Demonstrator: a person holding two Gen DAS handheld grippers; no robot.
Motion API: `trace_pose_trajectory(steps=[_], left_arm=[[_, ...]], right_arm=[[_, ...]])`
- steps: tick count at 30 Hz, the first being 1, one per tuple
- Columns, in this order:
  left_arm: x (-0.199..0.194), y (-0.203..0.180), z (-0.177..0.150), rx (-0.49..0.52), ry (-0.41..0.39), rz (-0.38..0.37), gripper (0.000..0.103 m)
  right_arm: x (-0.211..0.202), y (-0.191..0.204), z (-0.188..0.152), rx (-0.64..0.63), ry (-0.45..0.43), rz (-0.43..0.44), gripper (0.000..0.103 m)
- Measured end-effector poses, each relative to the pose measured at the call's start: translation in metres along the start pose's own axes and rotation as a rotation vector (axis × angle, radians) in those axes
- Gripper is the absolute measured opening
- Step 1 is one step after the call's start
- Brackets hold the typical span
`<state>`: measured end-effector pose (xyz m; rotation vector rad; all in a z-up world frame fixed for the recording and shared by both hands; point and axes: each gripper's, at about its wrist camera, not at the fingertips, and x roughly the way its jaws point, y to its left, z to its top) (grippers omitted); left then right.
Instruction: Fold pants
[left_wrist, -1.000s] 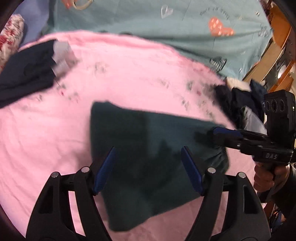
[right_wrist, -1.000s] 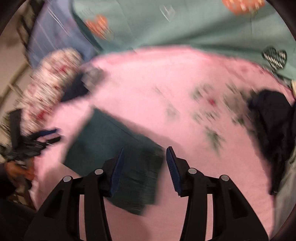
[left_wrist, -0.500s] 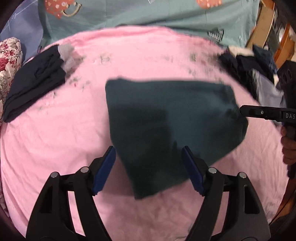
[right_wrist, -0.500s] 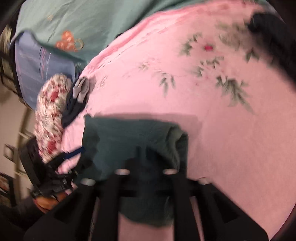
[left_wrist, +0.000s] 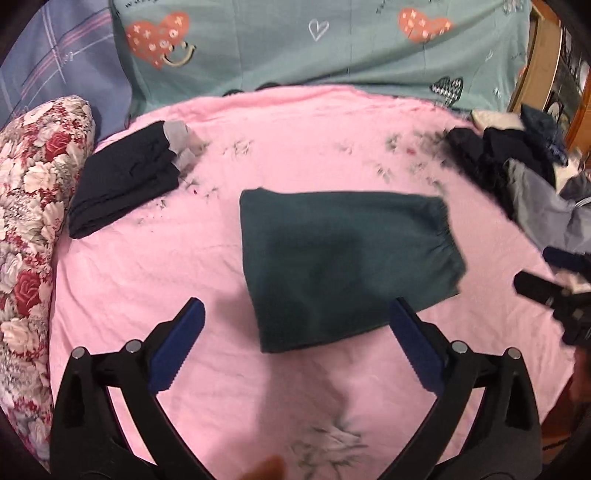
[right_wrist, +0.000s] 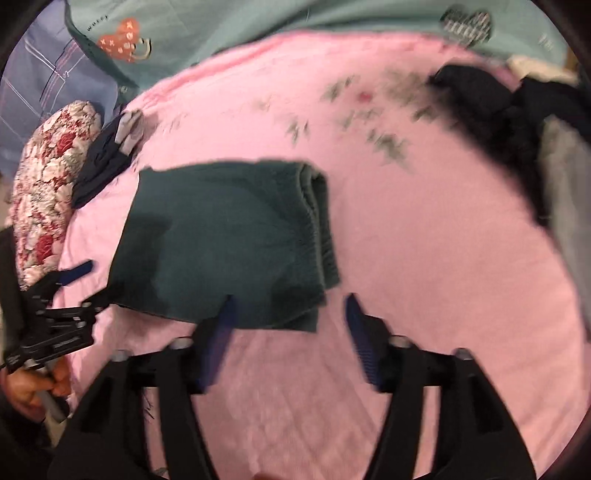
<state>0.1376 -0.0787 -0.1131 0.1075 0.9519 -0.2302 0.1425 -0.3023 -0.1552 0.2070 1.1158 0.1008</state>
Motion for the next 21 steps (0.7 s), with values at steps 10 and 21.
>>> trace_pose_trajectory(steps=[10, 21], left_arm=[[-0.089, -0.02, -0.027, 0.016, -0.085, 0.048, 0.101], [-0.125, -0.019, -0.062, 0.011, -0.118, -0.005, 0.101]], right_arm=[[-0.096, 0.035, -0.045, -0.036, -0.151, -0.129, 0.102], [-0.123, 0.055, -0.086, -0.045, -0.168, -0.13, 0.102]])
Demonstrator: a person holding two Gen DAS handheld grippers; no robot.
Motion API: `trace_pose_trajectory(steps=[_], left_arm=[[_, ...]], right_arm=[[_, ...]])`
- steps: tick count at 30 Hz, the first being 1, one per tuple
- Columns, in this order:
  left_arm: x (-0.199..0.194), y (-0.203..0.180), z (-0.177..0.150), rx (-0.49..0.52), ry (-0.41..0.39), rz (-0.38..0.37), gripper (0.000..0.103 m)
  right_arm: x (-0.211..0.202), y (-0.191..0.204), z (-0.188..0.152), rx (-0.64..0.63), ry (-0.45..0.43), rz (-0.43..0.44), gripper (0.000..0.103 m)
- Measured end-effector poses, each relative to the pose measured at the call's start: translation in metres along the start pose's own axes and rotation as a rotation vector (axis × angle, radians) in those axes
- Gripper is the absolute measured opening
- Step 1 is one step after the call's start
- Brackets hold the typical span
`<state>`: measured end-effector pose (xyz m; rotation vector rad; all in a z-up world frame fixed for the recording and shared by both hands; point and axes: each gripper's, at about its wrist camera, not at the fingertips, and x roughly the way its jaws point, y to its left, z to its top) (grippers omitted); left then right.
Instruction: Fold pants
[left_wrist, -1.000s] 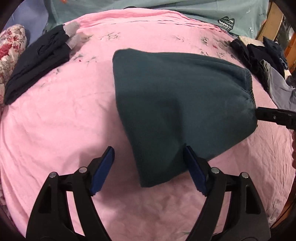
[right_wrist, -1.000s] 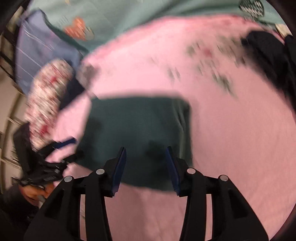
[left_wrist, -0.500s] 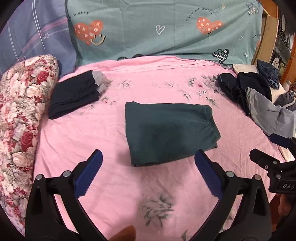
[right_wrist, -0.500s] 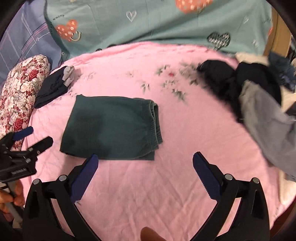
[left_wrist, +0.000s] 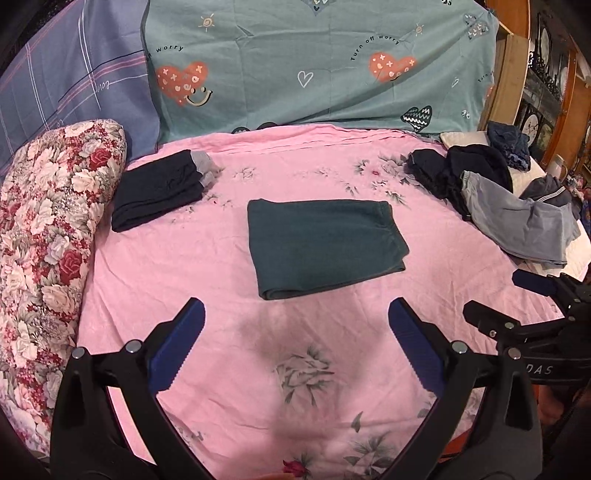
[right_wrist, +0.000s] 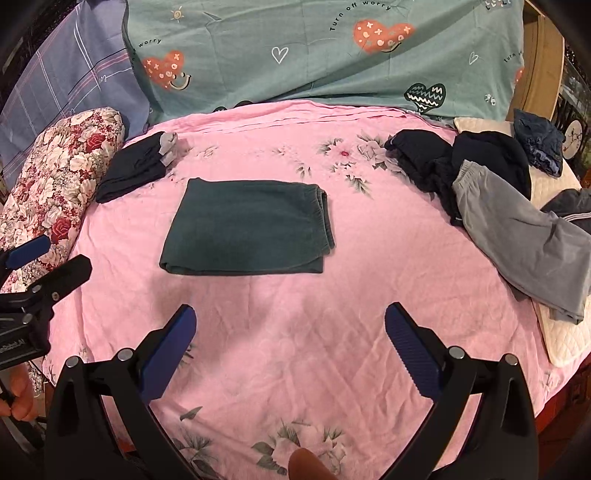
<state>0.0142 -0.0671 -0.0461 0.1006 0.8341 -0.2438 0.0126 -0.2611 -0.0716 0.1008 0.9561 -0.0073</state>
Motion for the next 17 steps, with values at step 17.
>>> trace_pose_trajectory(steps=[17], left_arm=[[-0.016, 0.013, -0.006, -0.055, -0.049, 0.032, 0.101]], right_arm=[[-0.021, 0.016, -0.021, -0.009, -0.021, 0.003, 0.102]])
